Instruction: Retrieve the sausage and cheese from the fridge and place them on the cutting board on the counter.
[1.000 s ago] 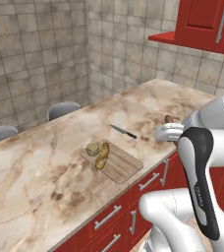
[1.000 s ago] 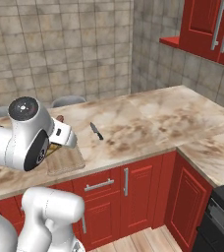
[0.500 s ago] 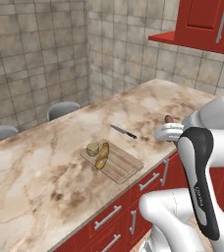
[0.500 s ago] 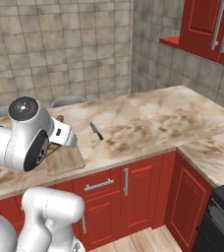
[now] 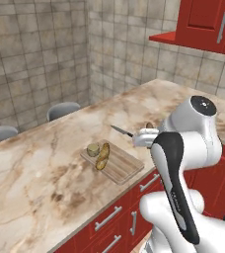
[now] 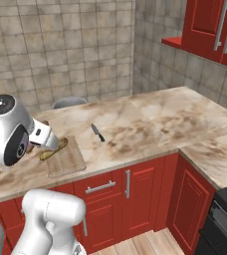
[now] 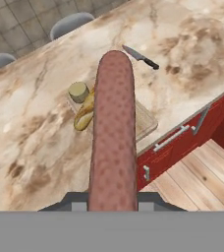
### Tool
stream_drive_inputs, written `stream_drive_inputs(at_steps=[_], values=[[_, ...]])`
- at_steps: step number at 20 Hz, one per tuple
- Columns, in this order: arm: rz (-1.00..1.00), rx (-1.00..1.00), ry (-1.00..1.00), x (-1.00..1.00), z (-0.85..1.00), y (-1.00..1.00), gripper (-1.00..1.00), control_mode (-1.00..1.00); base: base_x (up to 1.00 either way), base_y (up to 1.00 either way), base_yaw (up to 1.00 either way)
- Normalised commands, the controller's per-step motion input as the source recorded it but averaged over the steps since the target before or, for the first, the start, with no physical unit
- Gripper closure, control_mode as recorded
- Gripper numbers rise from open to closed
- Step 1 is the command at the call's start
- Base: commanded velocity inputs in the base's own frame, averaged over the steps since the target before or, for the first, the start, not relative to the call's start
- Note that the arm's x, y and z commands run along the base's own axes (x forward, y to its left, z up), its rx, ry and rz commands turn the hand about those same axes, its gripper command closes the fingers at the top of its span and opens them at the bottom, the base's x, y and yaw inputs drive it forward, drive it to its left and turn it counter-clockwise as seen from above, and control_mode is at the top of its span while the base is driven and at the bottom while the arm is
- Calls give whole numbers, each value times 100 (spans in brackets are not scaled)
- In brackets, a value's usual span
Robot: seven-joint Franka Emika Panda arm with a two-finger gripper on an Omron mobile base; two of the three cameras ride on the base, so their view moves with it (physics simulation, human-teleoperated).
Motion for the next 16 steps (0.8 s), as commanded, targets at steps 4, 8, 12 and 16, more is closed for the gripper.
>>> stream_drive_inputs(at_steps=[4, 8, 12, 16], values=[[-11, -3, 2, 23, -6, 40, 100, -100, 0, 0, 0], [-16, -4, 0, 19, -39, 0, 100, -100, 0, 0, 0], [-14, -2, 0, 28, -72, 0, 100, -100, 0, 0, 0], [-7, 0, 0, 55, -67, -2, 100, -100, 0, 0, 0]])
